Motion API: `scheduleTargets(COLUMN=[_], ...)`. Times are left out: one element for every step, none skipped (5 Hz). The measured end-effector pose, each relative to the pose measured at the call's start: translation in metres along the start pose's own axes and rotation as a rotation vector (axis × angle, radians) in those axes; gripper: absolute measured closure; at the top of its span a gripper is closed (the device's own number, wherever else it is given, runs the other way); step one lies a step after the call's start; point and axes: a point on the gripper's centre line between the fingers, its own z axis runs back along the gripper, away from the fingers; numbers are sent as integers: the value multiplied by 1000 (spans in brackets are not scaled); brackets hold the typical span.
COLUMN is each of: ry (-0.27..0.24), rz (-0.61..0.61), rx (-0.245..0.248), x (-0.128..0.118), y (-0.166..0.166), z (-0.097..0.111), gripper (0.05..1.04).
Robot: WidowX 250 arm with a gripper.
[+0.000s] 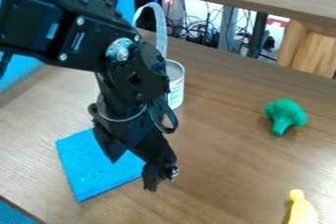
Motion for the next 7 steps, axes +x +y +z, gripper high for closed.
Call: scheduleTargets(ry=[16, 0, -23, -27, -20, -21, -37], rz=[-4, 44, 115, 186, 234, 262, 267], rx=[0, -42, -69, -119, -147, -129, -108], x=[-4, 0, 3, 7, 13, 18, 23], y=[0, 23, 45, 55, 54, 52, 55], z=[-3, -13, -14, -24, -42, -67, -73], gripper=[83, 83, 83, 83, 83, 83, 83])
